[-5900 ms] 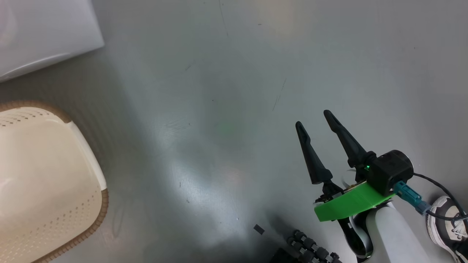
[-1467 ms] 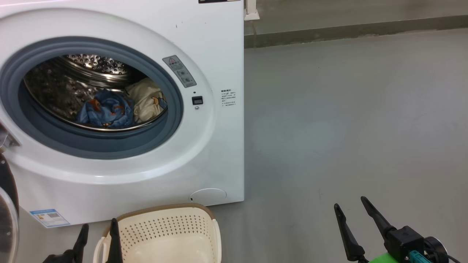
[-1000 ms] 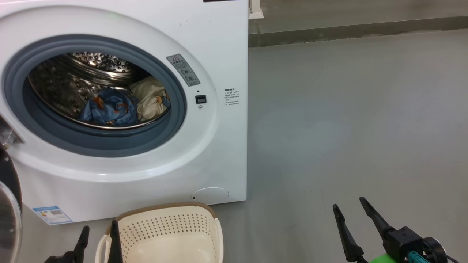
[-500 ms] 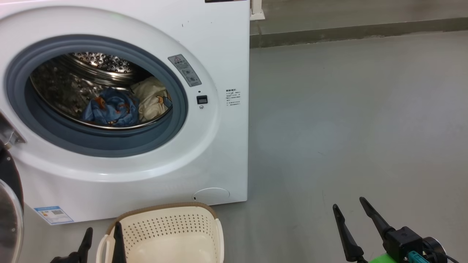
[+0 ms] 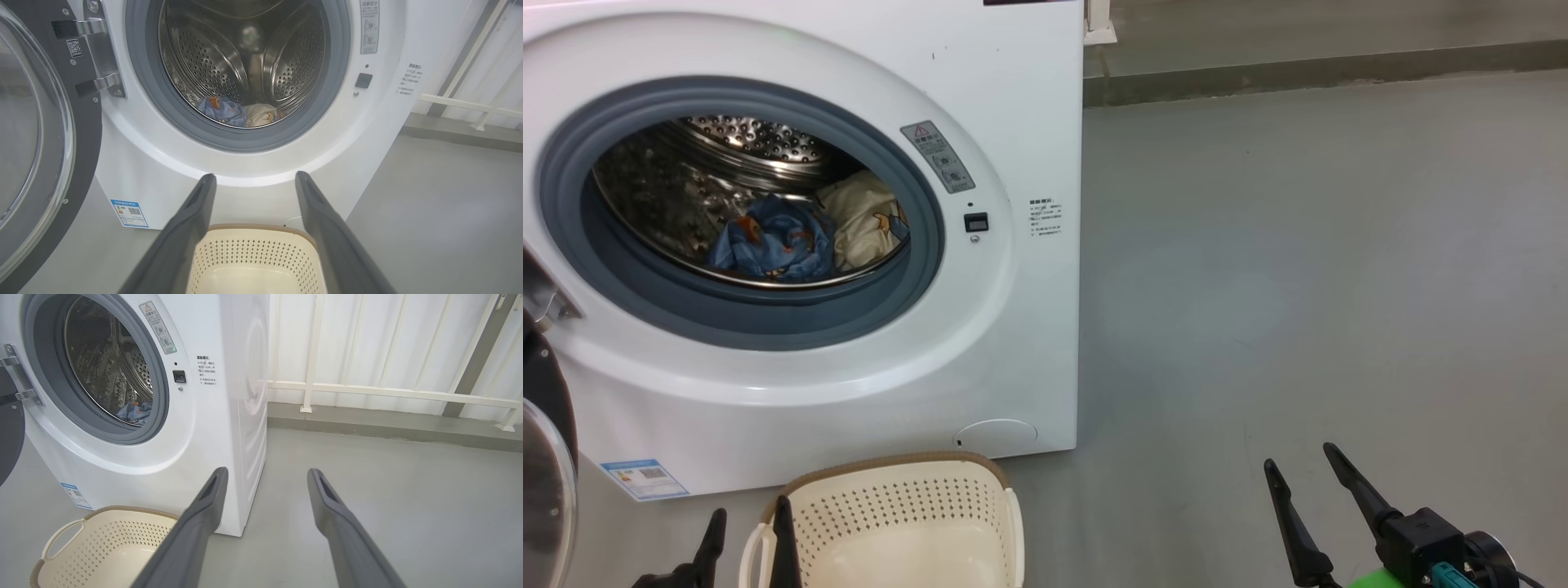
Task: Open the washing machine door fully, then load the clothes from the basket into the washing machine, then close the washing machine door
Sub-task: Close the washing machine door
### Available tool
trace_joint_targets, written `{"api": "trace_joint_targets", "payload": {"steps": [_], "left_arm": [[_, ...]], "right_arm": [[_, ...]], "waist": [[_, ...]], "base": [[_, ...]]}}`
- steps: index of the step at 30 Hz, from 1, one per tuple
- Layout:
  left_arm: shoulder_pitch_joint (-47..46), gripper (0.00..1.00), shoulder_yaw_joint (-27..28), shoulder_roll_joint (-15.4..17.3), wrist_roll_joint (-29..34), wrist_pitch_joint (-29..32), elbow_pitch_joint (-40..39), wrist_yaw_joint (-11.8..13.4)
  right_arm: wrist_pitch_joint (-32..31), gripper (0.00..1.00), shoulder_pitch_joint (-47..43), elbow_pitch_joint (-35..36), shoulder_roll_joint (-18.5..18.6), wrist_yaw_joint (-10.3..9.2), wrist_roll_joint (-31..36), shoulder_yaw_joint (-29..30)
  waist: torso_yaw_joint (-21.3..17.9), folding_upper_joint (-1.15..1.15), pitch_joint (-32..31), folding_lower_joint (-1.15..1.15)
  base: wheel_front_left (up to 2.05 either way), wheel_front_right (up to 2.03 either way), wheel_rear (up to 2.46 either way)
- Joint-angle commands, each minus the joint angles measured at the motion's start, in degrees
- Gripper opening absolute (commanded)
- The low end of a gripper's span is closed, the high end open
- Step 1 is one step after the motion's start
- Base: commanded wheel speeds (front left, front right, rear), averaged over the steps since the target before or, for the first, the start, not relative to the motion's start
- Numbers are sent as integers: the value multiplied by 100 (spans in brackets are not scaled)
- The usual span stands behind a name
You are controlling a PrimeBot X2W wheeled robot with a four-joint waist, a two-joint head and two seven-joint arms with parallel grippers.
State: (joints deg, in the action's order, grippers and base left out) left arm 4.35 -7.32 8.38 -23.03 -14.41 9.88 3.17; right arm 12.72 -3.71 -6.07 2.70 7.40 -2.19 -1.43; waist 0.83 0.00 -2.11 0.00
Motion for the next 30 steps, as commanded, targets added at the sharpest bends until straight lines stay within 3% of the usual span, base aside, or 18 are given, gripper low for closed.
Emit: {"api": "trace_joint_targets", "payload": {"steps": [1,16,30], "left_arm": [[-231,100,218,60,43,-59,-146,-21],[-199,100,202,57,13,-26,-99,19],[-271,100,126,92,32,-30,-32,40]], "right_arm": [[65,100,114,130,18,9,-24,-168],[55,100,117,122,18,9,-20,-178],[45,100,130,102,18,9,-16,-193]], "waist": [[-3,0,4,0],[0,0,11,0],[25,0,32,0]], "base": [[0,0,0],[-18,18,0],[-164,164,0]]}}
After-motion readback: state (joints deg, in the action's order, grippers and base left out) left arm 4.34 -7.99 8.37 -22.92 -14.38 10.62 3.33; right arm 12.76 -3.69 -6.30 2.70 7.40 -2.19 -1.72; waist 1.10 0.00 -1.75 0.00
